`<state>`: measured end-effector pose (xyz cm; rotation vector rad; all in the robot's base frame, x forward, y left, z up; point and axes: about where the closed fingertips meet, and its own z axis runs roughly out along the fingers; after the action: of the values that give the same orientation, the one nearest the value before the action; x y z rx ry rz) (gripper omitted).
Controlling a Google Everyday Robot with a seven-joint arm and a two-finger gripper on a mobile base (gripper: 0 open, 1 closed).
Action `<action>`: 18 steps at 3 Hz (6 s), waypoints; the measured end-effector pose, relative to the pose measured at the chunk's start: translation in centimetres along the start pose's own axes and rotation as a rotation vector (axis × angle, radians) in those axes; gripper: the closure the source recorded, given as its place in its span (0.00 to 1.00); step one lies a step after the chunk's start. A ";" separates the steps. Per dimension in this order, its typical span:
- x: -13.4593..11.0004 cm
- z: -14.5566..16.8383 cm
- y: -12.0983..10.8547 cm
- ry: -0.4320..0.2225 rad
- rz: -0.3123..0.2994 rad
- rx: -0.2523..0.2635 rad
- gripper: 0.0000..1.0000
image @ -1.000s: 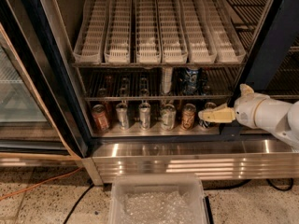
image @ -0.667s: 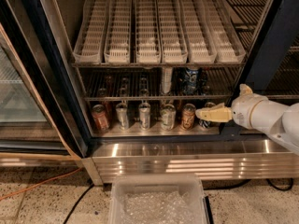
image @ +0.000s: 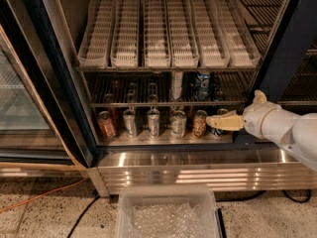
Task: Pick coke can from middle shelf of fridge
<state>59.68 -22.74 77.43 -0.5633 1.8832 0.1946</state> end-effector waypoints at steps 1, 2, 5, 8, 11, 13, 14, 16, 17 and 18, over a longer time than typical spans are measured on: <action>-0.1 1.0 -0.7 -0.050 -0.020 0.086 0.00; -1.3 2.0 -0.9 -0.129 -0.062 0.156 0.00; -3.9 3.5 -1.5 -0.221 -0.031 0.294 0.00; -3.9 3.5 -1.5 -0.221 -0.031 0.294 0.40; -3.0 5.7 -2.5 -0.203 -0.020 0.311 0.32; -2.7 7.0 -3.4 -0.201 -0.014 0.328 0.34; -2.7 7.0 -3.4 -0.201 -0.014 0.328 0.26; -1.3 7.4 -7.0 -0.170 0.004 0.426 0.33; -0.3 8.5 -9.7 -0.163 0.020 0.491 0.33; -0.3 8.5 -9.7 -0.163 0.020 0.491 0.33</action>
Offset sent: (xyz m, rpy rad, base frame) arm 0.0367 0.0159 0.0189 -0.0534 -0.3194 -0.1412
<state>71.42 -27.83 75.76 -0.1860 1.6956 -0.2022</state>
